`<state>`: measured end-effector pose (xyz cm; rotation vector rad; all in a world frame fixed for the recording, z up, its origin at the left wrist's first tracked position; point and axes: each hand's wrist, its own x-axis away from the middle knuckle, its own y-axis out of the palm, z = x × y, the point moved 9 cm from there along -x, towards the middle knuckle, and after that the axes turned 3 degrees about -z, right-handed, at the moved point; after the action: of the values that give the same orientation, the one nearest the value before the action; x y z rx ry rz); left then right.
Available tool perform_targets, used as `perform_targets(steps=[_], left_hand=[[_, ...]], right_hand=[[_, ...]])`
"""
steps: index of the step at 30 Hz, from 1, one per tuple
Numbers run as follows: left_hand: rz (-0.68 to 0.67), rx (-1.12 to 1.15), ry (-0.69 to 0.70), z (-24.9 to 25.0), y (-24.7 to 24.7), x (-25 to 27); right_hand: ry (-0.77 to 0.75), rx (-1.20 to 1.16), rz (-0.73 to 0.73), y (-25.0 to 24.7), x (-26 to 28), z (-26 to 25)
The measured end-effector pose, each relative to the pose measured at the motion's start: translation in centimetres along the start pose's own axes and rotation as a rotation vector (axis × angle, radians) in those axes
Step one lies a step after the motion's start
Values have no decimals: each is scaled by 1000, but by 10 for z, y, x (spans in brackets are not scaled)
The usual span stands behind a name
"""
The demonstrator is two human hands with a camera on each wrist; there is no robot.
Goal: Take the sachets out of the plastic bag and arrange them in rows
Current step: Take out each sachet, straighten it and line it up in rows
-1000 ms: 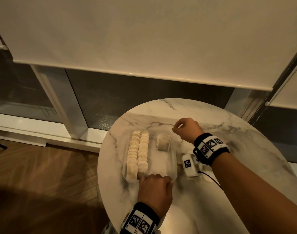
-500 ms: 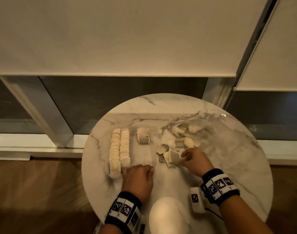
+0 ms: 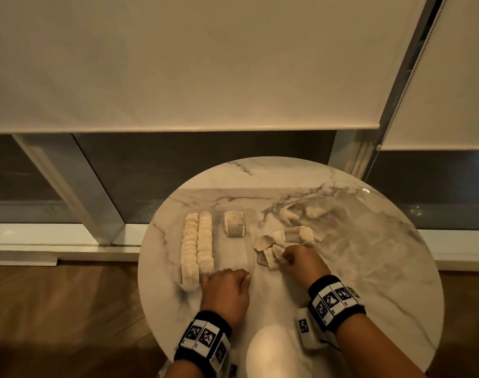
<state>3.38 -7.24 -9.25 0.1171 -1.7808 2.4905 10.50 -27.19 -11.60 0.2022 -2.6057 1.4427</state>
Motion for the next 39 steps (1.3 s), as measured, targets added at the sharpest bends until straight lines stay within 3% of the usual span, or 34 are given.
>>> perform_targets(steps=[5, 13, 17, 21, 23, 31, 39], left_hand=[[2, -5, 1, 0, -1, 0], [-9, 100, 7, 0, -2, -2], [83, 366, 14, -3, -15, 0], [249, 493, 99, 6, -42, -3], [257, 565, 122, 13, -51, -8], [-32, 1049, 15, 42, -44, -29], [46, 1070, 92, 48, -66, -37]], right_hand=[[6, -219, 62, -20, 8, 5], [100, -877, 106, -40, 13, 24], [58, -1078, 77, -42, 16, 17], [-34, -1215, 21, -46, 20, -1], [-63, -1279, -16, -47, 22, -9], [-148, -1294, -123, -40, 28, -32], [-212, -1130, -173, -37, 32, -39]])
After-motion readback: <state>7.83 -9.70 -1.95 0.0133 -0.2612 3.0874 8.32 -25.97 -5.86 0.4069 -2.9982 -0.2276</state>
